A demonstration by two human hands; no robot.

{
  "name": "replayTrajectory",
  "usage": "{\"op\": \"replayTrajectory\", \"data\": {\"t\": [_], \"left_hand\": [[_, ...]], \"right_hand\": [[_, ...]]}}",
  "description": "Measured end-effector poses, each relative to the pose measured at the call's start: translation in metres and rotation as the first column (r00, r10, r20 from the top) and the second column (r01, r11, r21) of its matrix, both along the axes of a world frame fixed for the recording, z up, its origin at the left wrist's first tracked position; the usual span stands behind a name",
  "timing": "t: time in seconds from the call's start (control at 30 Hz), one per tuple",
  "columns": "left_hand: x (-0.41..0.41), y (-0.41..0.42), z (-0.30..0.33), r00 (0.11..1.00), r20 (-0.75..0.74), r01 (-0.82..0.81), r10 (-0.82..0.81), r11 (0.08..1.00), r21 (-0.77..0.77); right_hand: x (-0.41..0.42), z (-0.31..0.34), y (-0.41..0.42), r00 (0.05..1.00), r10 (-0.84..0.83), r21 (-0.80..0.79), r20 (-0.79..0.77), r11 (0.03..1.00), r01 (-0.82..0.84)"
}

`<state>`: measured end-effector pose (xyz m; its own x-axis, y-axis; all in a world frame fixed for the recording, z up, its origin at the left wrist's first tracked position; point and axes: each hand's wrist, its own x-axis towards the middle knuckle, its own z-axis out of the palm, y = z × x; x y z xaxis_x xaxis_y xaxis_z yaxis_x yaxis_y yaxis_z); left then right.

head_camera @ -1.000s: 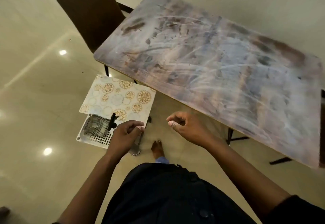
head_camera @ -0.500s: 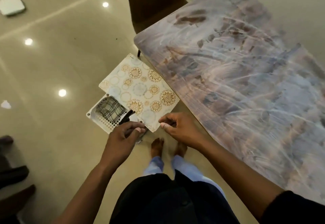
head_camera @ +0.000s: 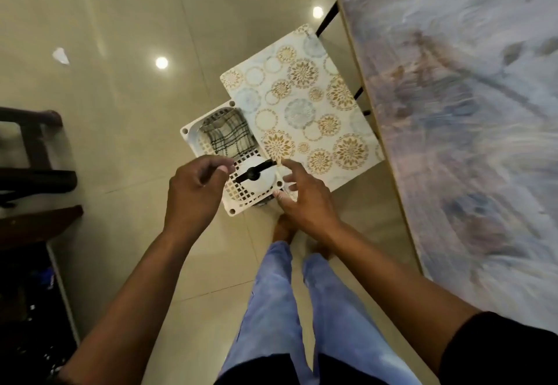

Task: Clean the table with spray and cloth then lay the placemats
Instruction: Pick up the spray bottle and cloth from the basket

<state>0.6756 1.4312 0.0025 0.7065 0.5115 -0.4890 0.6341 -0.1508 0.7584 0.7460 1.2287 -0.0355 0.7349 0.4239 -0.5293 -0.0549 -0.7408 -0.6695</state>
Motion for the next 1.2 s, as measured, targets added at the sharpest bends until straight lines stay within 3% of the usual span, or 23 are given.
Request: {"op": "replayTrajectory", "data": {"t": [0.13,0.27,0.43,0.57,0.83,1.03,1.1,1.2], "left_hand": [[0.014,0.02,-0.061,0.995,-0.098,0.031,-0.02,0.994,0.107],[0.026,0.033,-0.123,0.969,-0.195,0.2,-0.151,0.943,0.265],[0.042,0.047,-0.194,0.822,-0.398,0.559,-0.406,0.707,0.432],[0.05,0.053,-0.223,0.794,-0.427,0.608,-0.433,0.59,0.532],[0.048,0.064,-0.234,0.804,-0.339,0.588,-0.488,0.569,0.575],[0.068,0.069,-0.223,0.773,-0.37,0.631,-0.516,0.56,0.537],[0.081,0.074,-0.214,0.782,-0.383,0.623,-0.493,0.599,0.502],[0.101,0.086,-0.183,0.851,-0.362,0.514,-0.38,0.747,0.423]], "right_hand": [[-0.004,-0.046,0.02,0.994,-0.109,0.01,0.012,0.994,0.109],[0.0,-0.084,0.023,0.978,-0.199,0.012,0.061,0.98,0.199],[0.019,-0.116,0.018,0.988,-0.123,-0.002,0.087,0.992,0.124],[0.036,-0.128,0.017,0.992,-0.046,0.004,0.113,0.999,0.046],[0.066,-0.121,0.027,0.994,-0.039,-0.002,0.106,0.999,0.04],[0.09,-0.102,0.038,0.994,-0.065,0.047,0.088,0.997,0.061],[0.099,-0.092,0.044,0.992,-0.082,0.073,0.1,0.995,0.075],[0.113,-0.073,0.055,0.984,-0.11,0.128,0.138,0.987,0.093]]}}
